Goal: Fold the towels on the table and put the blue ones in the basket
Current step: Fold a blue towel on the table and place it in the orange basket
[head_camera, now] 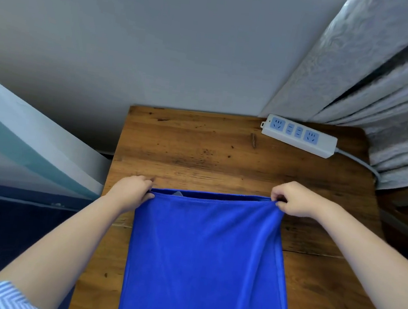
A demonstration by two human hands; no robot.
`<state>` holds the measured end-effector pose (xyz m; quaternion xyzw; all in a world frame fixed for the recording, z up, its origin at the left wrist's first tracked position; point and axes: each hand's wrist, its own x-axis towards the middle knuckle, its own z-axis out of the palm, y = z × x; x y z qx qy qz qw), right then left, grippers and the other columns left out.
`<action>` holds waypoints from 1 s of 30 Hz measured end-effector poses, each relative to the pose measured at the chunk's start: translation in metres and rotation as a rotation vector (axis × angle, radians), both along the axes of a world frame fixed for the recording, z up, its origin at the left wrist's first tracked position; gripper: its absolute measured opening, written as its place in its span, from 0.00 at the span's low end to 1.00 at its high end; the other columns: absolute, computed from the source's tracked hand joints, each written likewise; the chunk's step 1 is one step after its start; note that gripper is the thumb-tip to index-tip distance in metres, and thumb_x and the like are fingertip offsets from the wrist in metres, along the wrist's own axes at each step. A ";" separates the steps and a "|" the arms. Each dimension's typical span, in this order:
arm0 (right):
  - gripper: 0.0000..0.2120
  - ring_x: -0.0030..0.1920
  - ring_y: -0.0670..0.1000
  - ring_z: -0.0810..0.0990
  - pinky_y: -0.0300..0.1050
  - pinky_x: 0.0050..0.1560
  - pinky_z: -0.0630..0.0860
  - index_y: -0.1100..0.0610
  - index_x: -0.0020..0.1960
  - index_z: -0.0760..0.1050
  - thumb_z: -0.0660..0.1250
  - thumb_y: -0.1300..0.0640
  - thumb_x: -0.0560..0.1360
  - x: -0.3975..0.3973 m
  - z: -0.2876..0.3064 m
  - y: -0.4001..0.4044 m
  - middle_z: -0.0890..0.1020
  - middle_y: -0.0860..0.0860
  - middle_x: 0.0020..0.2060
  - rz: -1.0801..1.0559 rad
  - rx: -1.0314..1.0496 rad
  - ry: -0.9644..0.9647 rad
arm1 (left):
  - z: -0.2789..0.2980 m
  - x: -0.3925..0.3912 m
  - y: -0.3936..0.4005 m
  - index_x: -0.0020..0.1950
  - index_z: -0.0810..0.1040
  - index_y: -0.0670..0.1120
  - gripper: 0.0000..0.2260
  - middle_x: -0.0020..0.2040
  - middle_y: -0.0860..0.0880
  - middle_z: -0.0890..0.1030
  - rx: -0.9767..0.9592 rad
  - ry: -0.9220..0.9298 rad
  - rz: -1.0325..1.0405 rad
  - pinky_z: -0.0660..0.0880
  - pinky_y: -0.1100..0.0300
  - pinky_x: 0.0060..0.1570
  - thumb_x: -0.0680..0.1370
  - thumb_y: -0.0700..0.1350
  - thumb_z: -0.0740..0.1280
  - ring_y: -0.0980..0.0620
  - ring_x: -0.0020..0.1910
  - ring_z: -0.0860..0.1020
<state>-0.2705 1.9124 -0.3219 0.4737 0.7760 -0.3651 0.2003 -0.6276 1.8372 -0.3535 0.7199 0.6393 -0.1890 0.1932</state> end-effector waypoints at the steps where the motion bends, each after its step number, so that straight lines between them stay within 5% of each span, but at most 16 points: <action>1: 0.07 0.42 0.48 0.74 0.35 0.40 0.69 0.53 0.41 0.73 0.62 0.63 0.74 0.000 0.003 -0.001 0.75 0.47 0.39 -0.003 0.015 0.005 | 0.004 -0.001 -0.002 0.56 0.76 0.46 0.12 0.56 0.48 0.77 0.004 0.018 -0.009 0.73 0.60 0.48 0.80 0.50 0.57 0.50 0.53 0.76; 7: 0.03 0.40 0.45 0.75 0.35 0.40 0.71 0.53 0.42 0.76 0.65 0.59 0.74 0.006 0.032 -0.019 0.75 0.45 0.37 -0.010 0.111 0.020 | 0.046 -0.003 -0.019 0.55 0.79 0.46 0.15 0.53 0.49 0.77 0.032 0.126 -0.058 0.72 0.61 0.45 0.80 0.52 0.57 0.51 0.50 0.76; 14: 0.17 0.34 0.41 0.71 0.33 0.33 0.63 0.46 0.33 0.65 0.63 0.63 0.75 0.024 0.088 -0.067 0.71 0.41 0.32 -0.104 0.332 0.159 | 0.107 -0.001 -0.055 0.52 0.74 0.42 0.13 0.52 0.46 0.76 0.275 0.065 -0.029 0.70 0.60 0.48 0.81 0.49 0.55 0.49 0.51 0.75; 20: 0.06 0.49 0.59 0.77 0.47 0.46 0.72 0.62 0.51 0.73 0.60 0.65 0.76 0.025 0.133 -0.108 0.79 0.58 0.46 -0.222 0.683 0.142 | 0.167 0.018 -0.079 0.47 0.70 0.41 0.06 0.49 0.40 0.76 0.442 -0.059 0.097 0.68 0.54 0.43 0.79 0.43 0.58 0.43 0.46 0.74; 26: 0.12 0.56 0.61 0.72 0.51 0.50 0.70 0.68 0.53 0.74 0.56 0.71 0.73 0.023 0.172 -0.142 0.75 0.64 0.51 -0.365 0.958 0.025 | 0.215 0.032 -0.096 0.56 0.72 0.39 0.12 0.54 0.42 0.72 0.567 0.142 -0.041 0.73 0.51 0.48 0.81 0.45 0.54 0.44 0.57 0.72; 30: 0.12 0.48 0.65 0.75 0.54 0.44 0.71 0.71 0.46 0.76 0.56 0.75 0.69 0.022 0.213 -0.161 0.77 0.67 0.43 -0.509 1.284 0.222 | 0.254 0.037 -0.102 0.52 0.74 0.36 0.09 0.51 0.38 0.73 0.786 0.050 0.029 0.72 0.49 0.44 0.80 0.40 0.57 0.41 0.53 0.72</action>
